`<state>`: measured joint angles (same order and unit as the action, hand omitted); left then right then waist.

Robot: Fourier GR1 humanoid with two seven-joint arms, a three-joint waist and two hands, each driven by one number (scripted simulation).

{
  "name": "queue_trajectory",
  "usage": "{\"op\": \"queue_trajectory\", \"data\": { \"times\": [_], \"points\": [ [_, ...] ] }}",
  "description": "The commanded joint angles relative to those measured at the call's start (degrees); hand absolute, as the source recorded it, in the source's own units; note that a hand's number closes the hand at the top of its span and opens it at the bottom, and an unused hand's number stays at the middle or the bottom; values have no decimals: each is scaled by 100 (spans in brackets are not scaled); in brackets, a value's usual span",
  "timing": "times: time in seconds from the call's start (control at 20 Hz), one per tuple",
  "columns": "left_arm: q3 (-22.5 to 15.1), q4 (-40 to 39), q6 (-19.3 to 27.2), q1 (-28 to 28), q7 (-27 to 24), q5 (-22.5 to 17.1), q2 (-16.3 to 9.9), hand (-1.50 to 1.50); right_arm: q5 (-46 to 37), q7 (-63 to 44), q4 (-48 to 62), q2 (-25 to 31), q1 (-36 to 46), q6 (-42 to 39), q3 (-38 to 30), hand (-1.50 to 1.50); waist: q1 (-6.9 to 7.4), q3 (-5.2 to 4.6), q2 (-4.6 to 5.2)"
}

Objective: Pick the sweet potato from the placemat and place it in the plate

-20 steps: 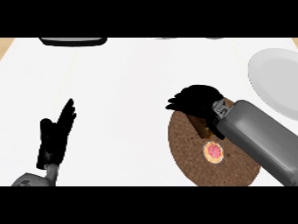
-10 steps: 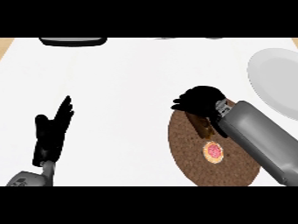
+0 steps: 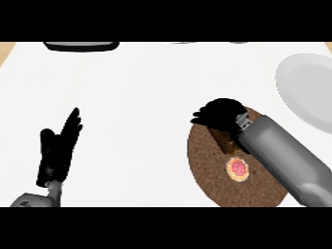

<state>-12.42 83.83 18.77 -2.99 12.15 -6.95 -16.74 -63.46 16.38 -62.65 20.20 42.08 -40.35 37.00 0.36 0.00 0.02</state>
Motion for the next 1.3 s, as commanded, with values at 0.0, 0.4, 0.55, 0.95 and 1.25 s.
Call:
{"op": "queue_trajectory", "data": {
  "times": [0.0, 0.4, 0.55, 0.95, 1.25],
  "points": [
    [347, -510, -397, -176, -362, -106, 52, 0, -359, 224, 315, -150, -64, 177, -113, -150, -9, -2, 6],
    [430, -47, -385, 35, -35, 74, 91, 0, -939, 1079, 600, -89, -21, 963, -109, 150, 5, 0, 2],
    [473, -35, -465, 73, -36, 142, 146, 0, -1081, 1131, 745, -354, 226, 1001, -389, 150, 15, 0, 3],
    [470, -66, -280, 209, -131, 188, 234, 0, 483, 451, 513, 54, -762, 2165, -2820, 150, -281, 24, -7],
    [399, -63, -271, 41, 18, 267, 305, 0, 1176, 453, 120, 351, -1154, 3025, -4011, 150, -177, 5, -21]
  ]
}}
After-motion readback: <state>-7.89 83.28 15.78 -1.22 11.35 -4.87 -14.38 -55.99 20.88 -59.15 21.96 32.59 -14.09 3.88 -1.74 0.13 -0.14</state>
